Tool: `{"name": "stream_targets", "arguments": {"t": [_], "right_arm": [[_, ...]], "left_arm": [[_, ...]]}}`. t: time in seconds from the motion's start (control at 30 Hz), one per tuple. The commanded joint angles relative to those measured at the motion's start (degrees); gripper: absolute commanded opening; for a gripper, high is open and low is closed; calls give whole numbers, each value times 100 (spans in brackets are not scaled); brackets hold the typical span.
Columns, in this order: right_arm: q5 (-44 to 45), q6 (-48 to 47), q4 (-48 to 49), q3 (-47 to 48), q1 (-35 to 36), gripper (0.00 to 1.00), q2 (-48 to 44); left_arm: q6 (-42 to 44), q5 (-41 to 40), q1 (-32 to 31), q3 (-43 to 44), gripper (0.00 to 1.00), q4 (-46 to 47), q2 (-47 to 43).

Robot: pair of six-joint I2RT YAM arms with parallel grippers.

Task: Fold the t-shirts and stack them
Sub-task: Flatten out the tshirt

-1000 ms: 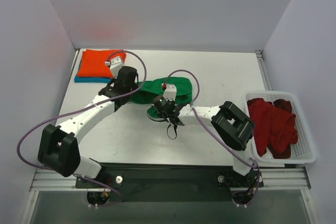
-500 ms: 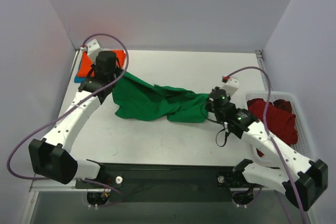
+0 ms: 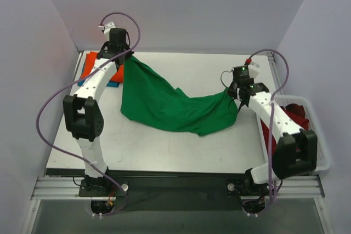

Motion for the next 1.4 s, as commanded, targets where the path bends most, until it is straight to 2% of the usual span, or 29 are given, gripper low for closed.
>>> {"name": "stream_targets", "arguments": {"t": [0.0,0.03,0.1,0.17,0.23,0.33,0.5,0.63,0.73,0.83,0.9,1.1,1.2,1.23,1.3,1.33,1.37], "right_arm": [[-572,34,341,790,-471,0,723],[-748,52,377,1035,-638,0,1003],[-996,26,378,1177,-762,0,1137],[-987,-18,386,1065,-771,0,954],[-1031,-71,430,941,-771,0,630],[-1049,-97,527,625,-736,0,-28],[-812,-316,615,125,-421,0,-1304],[-495,-440,624,-157,-113,0,-2603],[-425,-458,571,-176,37,0,-3176],[-398,-501,588,-106,81,0,-3275],[-346,-580,632,70,81,0,-3047],[-599,-572,974,370,-243,0,-1475],[-1057,-335,1186,465,-568,5,-596],[-1136,-282,1195,536,-630,11,-89],[-1486,-247,1142,790,-780,22,432],[-1566,-186,1125,861,-841,41,852],[-1663,-159,1055,931,-868,51,1056]], "left_arm": [[126,676,122,935,0,-338,552],[152,685,131,1442,0,-469,667],[178,711,140,1866,0,-882,843],[257,720,140,1878,0,-936,573],[257,755,140,1589,0,-849,213],[231,843,140,693,0,-559,-727],[301,721,140,-396,0,-444,-2573],[363,545,140,-899,0,-356,-3986],[415,387,149,-831,0,-339,-4385],[503,334,157,-410,0,-365,-4281],[504,438,184,-93,0,-461,-3834],[249,798,324,225,0,-207,-2226],[48,1079,438,15,0,196,-1435],[12,1194,517,-21,0,389,-1024],[-146,1527,588,5,27,417,-600],[-208,1633,640,-3,51,417,-302],[-261,1678,641,-47,63,408,-212]]}}
